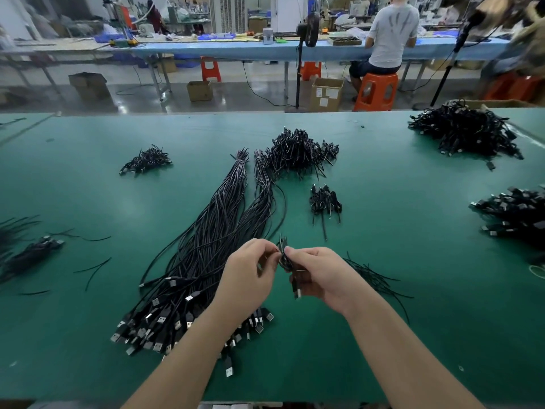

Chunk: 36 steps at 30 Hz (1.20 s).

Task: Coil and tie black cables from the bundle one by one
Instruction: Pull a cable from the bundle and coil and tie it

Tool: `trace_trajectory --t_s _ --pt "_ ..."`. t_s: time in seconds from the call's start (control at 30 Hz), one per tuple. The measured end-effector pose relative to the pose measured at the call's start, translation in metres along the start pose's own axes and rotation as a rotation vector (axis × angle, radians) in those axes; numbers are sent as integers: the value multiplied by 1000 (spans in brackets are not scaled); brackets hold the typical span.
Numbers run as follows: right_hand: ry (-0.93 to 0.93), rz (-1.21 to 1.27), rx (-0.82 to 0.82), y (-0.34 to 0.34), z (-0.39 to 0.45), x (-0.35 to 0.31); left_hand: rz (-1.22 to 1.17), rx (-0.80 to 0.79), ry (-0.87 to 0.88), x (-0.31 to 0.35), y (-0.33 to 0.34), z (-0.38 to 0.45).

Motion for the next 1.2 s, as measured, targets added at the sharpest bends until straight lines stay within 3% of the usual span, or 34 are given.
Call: trace_trajectory --t_s 0.2,0.63,0.77,0.93,1.03,1.2 --pt "-5 45 -52 -2 -1 -2 -2 -14 39 11 -2 0" --pt "-454 -413 125 -6 -1 -20 115 -233 -450 -24 16 -10" --pt "-470 -303 155 -5 -5 -25 -93 -168 -675 -38 21 -14" --pt "-333 -90 109 -1 -1 -17 -296 -49 -848 -46 21 -14" --pt "-270 32 141 -6 -2 -15 -245 -43 -768 -40 16 -11" --pt "-83 27 168 -11 5 -2 39 -28 -298 -4 8 -5"
Point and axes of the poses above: each hand's wrist, its own z-axis towards the middle knuckle, its own y-axis out of the palm, x = y × z, the point moved 9 cm from there along z, towards the middle knuckle, and after that the axes turned 15 degrees about x, right-handed, at the moved point
